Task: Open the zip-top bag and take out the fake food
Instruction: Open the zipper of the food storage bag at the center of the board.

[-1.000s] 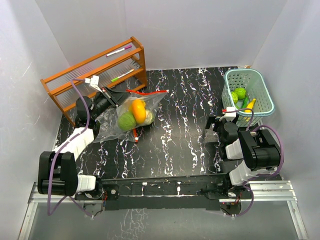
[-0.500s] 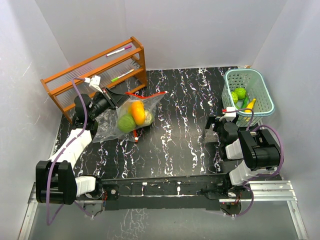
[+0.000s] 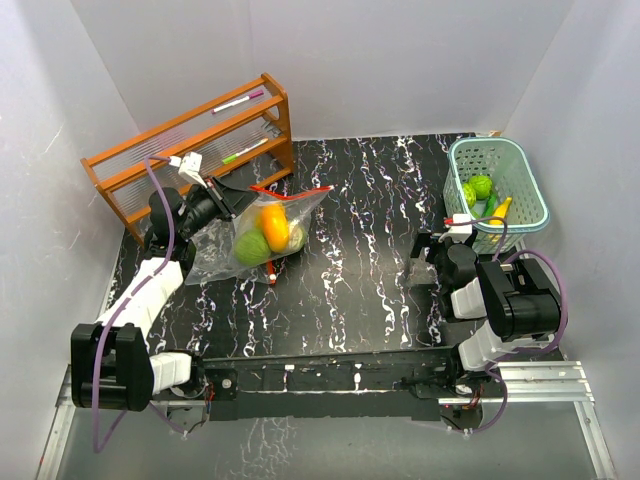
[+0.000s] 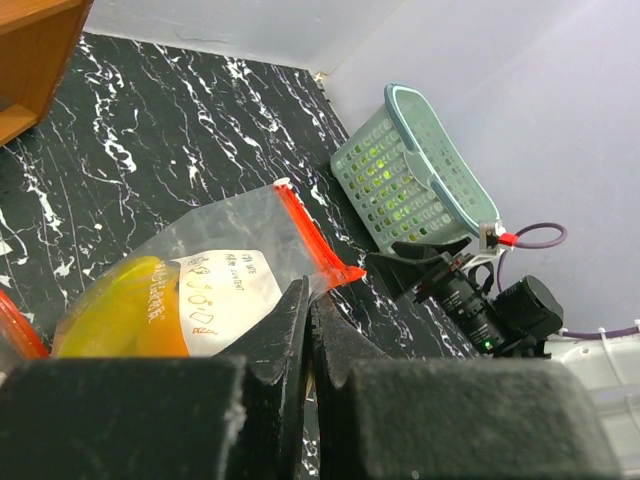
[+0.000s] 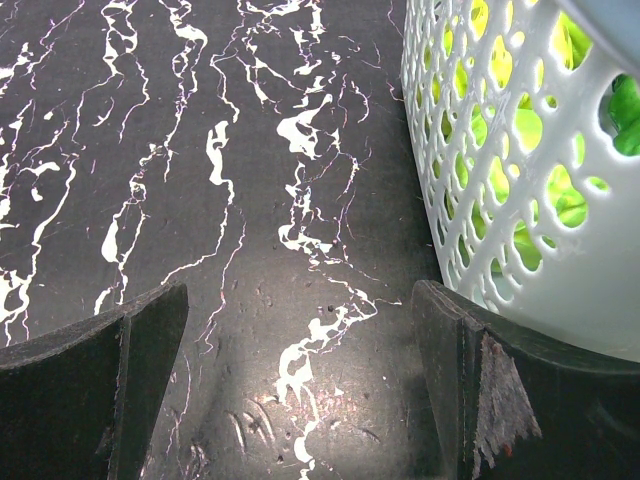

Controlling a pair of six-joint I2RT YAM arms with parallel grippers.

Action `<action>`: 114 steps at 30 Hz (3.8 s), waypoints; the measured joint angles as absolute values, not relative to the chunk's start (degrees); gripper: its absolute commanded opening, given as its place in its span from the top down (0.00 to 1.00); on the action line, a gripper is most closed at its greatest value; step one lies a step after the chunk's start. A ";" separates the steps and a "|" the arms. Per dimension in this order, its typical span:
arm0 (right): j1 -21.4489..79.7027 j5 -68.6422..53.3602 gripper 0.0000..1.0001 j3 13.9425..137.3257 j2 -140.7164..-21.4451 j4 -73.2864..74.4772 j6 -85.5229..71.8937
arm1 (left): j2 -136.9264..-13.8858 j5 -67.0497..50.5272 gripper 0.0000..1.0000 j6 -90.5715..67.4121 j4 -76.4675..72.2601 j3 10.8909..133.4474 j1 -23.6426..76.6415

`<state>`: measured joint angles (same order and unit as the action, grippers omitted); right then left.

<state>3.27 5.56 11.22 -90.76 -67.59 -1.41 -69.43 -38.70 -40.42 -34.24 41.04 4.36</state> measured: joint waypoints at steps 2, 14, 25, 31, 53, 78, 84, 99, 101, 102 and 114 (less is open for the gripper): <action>3.27 5.56 0.01 11.20 -90.76 -67.59 -1.41 | -69.41 -38.59 1.00 -40.18 -33.98 41.04 4.36; 3.27 5.56 0.01 11.22 -90.78 -67.59 -1.41 | -71.94 -39.77 1.00 -43.07 -37.32 41.01 4.36; 3.27 5.56 0.01 11.22 -90.80 -67.59 -1.41 | -72.47 -40.29 1.00 -44.18 -38.54 41.01 4.36; 3.27 5.56 0.01 11.22 -90.80 -67.59 -1.41 | -72.88 -40.51 1.00 -45.21 -39.94 40.60 4.34; 3.27 5.56 0.01 11.22 -90.80 -67.59 -1.41 | -73.80 -41.28 1.00 -46.98 -41.78 40.47 4.36; 3.27 5.56 0.01 11.22 -90.83 -67.59 -1.41 | -74.83 -41.60 1.00 -48.45 -43.66 40.25 4.34; 3.27 5.56 0.01 11.22 -90.83 -67.59 -1.41 | -74.83 -41.58 1.00 -48.49 -43.72 40.18 4.34; 3.27 5.56 0.01 11.20 -90.83 -67.59 -1.41 | -74.83 -41.60 1.00 -48.47 -43.66 40.12 4.36; 3.27 5.56 0.01 11.22 -90.83 -67.59 -1.41 | -74.83 -41.58 1.00 -48.49 -43.75 39.99 4.36; 3.27 5.56 0.01 11.22 -90.83 -67.59 -1.41 | -74.83 -41.60 1.00 -48.53 -43.75 39.92 4.34; 3.27 5.56 0.01 11.22 -90.83 -67.59 -1.41 | -74.85 -41.60 1.00 -49.10 -44.51 39.64 4.34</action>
<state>3.27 5.56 11.22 -90.83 -67.59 -1.41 -74.85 -41.60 -49.10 -44.51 39.64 4.34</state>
